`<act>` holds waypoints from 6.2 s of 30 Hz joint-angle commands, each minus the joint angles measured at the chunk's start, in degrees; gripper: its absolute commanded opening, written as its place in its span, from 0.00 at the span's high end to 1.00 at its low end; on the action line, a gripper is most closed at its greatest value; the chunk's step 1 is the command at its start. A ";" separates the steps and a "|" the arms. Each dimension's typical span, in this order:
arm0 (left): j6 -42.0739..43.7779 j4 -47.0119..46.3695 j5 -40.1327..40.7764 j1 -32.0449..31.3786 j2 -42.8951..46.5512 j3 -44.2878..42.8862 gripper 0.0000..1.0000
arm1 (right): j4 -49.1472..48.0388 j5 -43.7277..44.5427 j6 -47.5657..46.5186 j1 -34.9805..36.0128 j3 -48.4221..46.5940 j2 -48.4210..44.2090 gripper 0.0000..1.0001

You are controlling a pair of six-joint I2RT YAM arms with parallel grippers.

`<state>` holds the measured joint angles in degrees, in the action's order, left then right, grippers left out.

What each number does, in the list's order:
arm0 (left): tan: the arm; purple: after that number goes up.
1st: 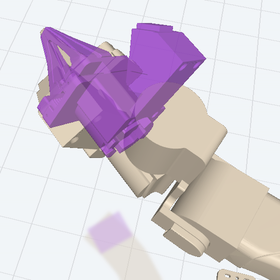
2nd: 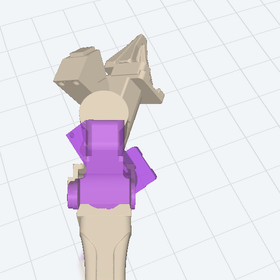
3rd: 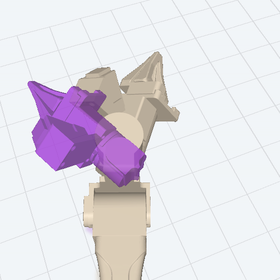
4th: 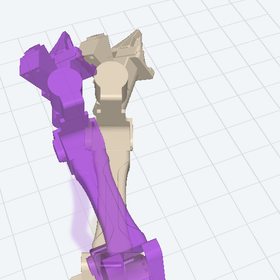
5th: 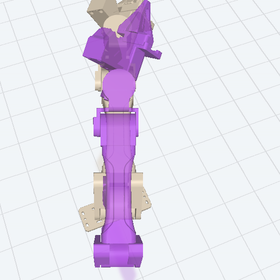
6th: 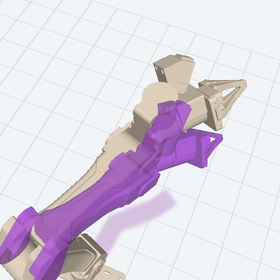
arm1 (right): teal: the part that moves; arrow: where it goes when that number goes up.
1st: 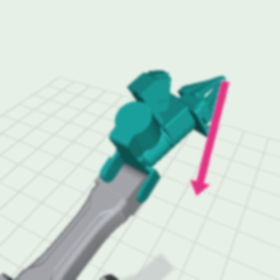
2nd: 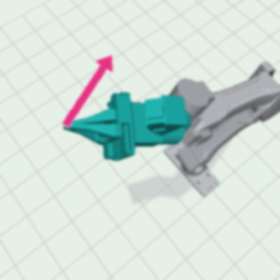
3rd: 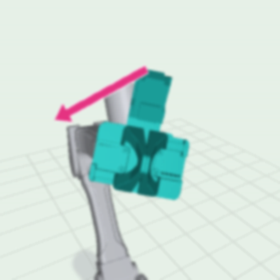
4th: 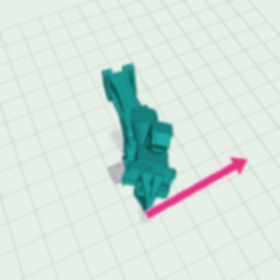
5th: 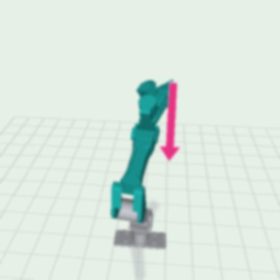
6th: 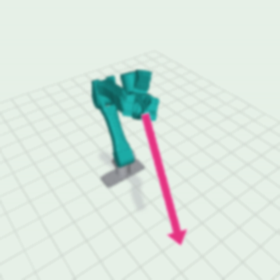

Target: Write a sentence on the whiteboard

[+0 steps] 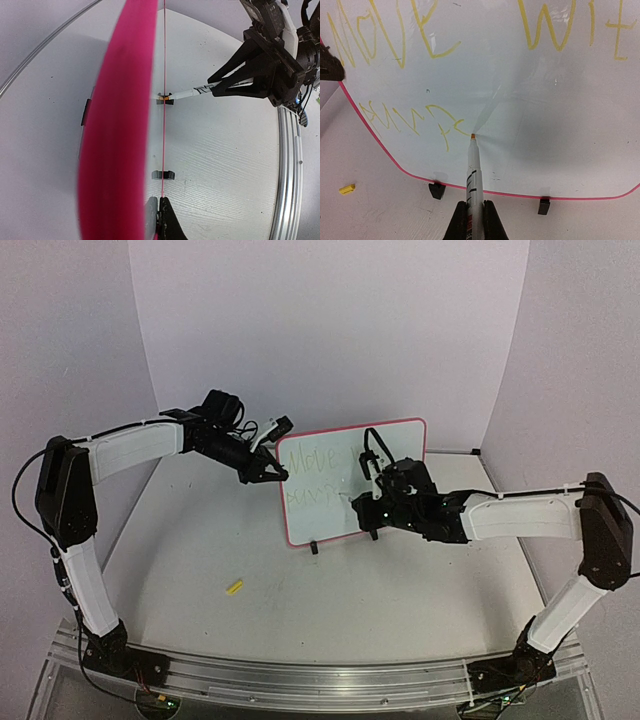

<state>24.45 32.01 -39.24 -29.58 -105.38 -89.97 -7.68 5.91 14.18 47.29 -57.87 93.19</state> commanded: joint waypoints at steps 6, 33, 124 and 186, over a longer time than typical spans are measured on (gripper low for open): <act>4.52 2.01 6.70 -0.04 -0.06 1.12 1.00 | -2.16 0.01 -0.87 -0.20 -2.52 -3.14 1.00; 4.48 2.05 6.77 -0.07 -0.05 1.11 1.00 | -2.16 -1.02 0.78 -0.24 0.97 -7.00 1.00; 4.53 2.05 7.09 -0.39 1.21 1.29 1.00 | 0.42 -0.30 1.24 -0.34 -1.51 -1.85 1.00; 4.61 1.92 7.11 -0.45 0.97 1.31 1.00 | 0.38 9.62 0.10 -1.24 -0.26 -5.98 1.00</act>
<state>25.26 32.42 -38.72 -30.06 -104.95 -89.86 -5.93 13.34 15.13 46.52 -56.16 90.02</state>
